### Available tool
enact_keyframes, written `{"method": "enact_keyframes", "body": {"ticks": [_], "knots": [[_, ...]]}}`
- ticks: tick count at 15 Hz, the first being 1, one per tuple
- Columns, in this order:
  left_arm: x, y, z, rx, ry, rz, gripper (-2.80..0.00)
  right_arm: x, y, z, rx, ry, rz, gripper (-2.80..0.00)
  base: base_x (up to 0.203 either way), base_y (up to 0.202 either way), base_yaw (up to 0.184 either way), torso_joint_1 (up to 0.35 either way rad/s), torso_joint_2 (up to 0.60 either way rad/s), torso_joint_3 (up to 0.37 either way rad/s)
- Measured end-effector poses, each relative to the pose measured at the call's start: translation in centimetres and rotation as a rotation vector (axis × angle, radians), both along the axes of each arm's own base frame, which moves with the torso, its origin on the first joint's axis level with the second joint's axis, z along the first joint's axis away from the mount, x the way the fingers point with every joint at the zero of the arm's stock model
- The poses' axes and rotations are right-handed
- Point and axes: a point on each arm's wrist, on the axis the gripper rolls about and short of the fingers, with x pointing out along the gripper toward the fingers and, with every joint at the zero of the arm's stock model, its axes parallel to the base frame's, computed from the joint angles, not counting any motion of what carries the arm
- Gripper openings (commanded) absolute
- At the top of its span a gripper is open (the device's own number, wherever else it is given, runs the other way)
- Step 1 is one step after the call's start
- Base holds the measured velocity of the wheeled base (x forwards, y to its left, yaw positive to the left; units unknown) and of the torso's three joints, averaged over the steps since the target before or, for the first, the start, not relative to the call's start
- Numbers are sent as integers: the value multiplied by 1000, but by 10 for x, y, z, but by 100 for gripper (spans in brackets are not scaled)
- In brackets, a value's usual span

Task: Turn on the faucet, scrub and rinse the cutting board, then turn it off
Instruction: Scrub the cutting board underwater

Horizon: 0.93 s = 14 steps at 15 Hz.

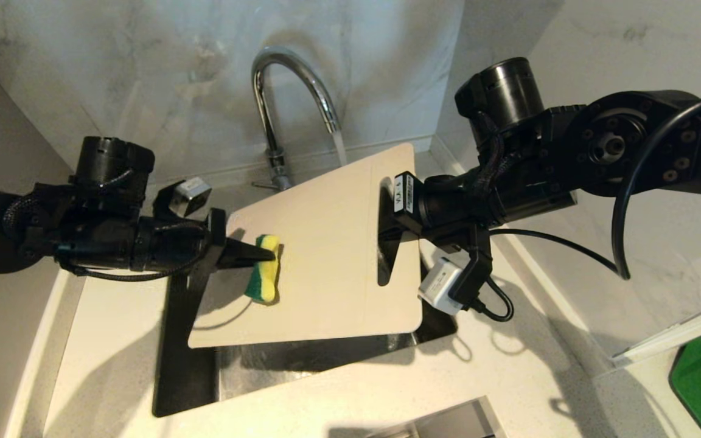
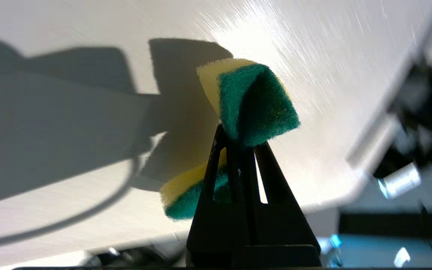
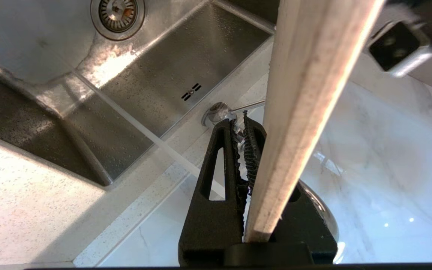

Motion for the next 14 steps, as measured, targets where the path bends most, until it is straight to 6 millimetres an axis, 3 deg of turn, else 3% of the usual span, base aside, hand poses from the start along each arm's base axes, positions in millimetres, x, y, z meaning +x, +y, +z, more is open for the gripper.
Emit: {"method": "enact_keyframes", "body": {"ticks": [2,5,14], "knots": [[-15,-14,2,-8,12,-36,-280,0,0,1,1,-2,0,-280,0,0,0,0,0,0],[-16,-22,-6,-4,-12,-32,-280,-2,-1,2,6,-2,-3,-280,0,0,0,0,0,0],[0,13,-47,39,50,81,-280,-3,-2,2,5,-1,-4,-280,0,0,0,0,0,0]]}}
